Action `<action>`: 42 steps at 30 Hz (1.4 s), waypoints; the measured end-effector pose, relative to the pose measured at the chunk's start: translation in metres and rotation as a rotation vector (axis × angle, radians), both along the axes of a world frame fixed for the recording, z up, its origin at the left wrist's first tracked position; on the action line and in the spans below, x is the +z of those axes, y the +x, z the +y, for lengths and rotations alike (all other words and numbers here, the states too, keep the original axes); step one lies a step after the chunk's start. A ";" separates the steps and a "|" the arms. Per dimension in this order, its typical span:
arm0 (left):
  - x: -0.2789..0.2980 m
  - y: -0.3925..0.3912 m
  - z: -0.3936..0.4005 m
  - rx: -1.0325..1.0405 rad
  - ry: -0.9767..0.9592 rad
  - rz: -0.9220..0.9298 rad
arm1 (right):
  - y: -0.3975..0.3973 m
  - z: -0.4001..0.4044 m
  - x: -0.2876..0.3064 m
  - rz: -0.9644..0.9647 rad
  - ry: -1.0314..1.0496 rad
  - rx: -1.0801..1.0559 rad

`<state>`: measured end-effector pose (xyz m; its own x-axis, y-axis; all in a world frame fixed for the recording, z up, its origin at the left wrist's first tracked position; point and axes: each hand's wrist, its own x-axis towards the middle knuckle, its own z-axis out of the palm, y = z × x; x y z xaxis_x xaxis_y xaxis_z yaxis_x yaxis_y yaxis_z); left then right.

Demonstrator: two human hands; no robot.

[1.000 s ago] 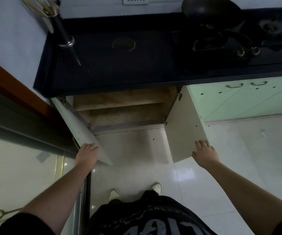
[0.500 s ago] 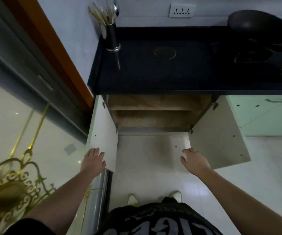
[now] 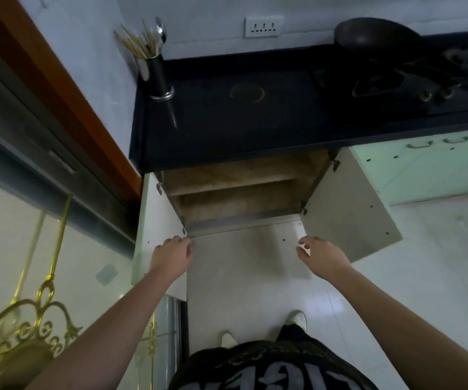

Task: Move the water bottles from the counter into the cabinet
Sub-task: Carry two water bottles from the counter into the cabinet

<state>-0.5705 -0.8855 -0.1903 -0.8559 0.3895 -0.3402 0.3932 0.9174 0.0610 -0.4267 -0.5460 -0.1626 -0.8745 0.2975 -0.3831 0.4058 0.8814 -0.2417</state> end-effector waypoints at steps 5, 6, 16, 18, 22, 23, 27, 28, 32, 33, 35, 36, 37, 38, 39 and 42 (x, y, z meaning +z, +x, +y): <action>0.034 0.006 0.088 -0.195 0.218 0.029 | 0.035 0.025 0.012 0.027 0.039 -0.106; 0.039 0.011 0.107 -0.233 0.249 0.033 | 0.044 0.031 0.015 0.050 0.048 -0.127; 0.069 0.086 0.307 -0.685 0.381 0.057 | 0.138 0.131 0.027 0.193 0.238 -0.260; 0.070 0.102 0.346 -0.772 0.373 0.050 | 0.159 0.157 0.031 0.214 0.248 -0.316; 0.073 0.129 0.420 -0.879 0.347 0.032 | 0.200 0.207 0.040 0.224 0.251 -0.466; 0.072 0.134 0.438 -0.906 0.338 0.042 | 0.209 0.218 0.041 0.233 0.253 -0.498; 0.073 0.159 0.501 -0.998 0.337 0.048 | 0.240 0.258 0.043 0.237 0.254 -0.579; 0.073 0.166 0.514 -1.015 0.344 0.045 | 0.246 0.266 0.043 0.244 0.251 -0.594; 0.070 0.187 0.561 -1.091 0.354 -0.007 | 0.262 0.301 0.041 0.242 0.227 -0.673; 0.069 0.189 0.573 -1.114 0.357 -0.005 | 0.264 0.311 0.040 0.239 0.226 -0.693; 0.066 0.190 0.602 -1.143 0.348 -0.015 | 0.265 0.334 0.037 0.231 0.213 -0.736; 0.065 0.189 0.619 -1.150 0.347 -0.020 | 0.264 0.347 0.036 0.223 0.205 -0.753; 0.063 0.188 0.636 -1.158 0.356 -0.011 | 0.263 0.360 0.035 0.211 0.199 -0.763; 0.060 0.187 0.655 -1.165 0.371 0.003 | 0.263 0.374 0.034 0.198 0.199 -0.769; 0.058 0.187 0.675 -1.171 0.384 0.005 | 0.263 0.389 0.034 0.181 0.198 -0.775; 0.056 0.189 0.734 -1.187 0.404 -0.006 | 0.270 0.435 0.037 0.131 0.202 -0.799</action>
